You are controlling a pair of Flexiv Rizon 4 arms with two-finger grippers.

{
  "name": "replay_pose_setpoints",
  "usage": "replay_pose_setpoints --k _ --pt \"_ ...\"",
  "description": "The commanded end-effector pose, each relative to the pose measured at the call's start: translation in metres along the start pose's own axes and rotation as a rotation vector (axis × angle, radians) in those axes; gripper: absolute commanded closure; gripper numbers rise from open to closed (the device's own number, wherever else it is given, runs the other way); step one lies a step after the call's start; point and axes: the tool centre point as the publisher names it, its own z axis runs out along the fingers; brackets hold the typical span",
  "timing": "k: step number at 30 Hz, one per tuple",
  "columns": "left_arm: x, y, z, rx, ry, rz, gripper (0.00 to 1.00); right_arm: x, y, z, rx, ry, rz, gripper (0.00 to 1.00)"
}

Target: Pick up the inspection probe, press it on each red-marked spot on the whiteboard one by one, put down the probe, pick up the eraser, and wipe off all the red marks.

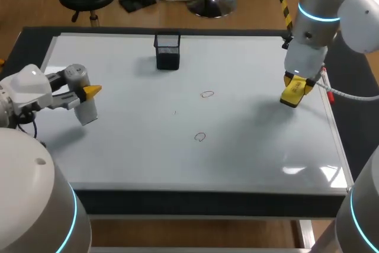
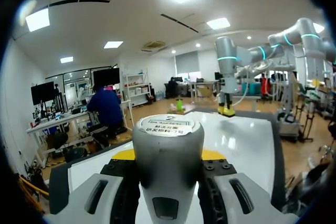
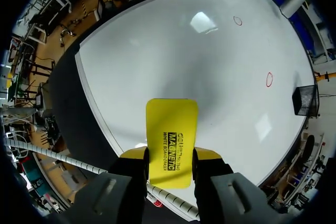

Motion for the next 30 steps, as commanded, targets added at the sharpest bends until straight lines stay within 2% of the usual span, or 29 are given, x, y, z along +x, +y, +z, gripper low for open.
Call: replay_pose_setpoints --k 1,10,17,30 --pt "-0.006 -0.002 0.024 0.016 0.064 0.017 1.0 0.0 -0.001 0.0 0.001 0.003 -0.001 1.0" --pt "0.006 -0.026 0.088 0.089 0.237 0.065 1.0 0.0 -0.001 0.0 0.001 0.003 -0.001 1.0" --pt "0.021 -0.036 0.135 0.092 0.392 0.098 1.0 0.0 -0.001 0.0 0.001 0.003 -0.001 1.0" --pt "0.067 -0.05 0.205 0.137 0.603 0.073 1.0 0.0 -0.001 0.0 0.001 0.003 -0.001 1.0"
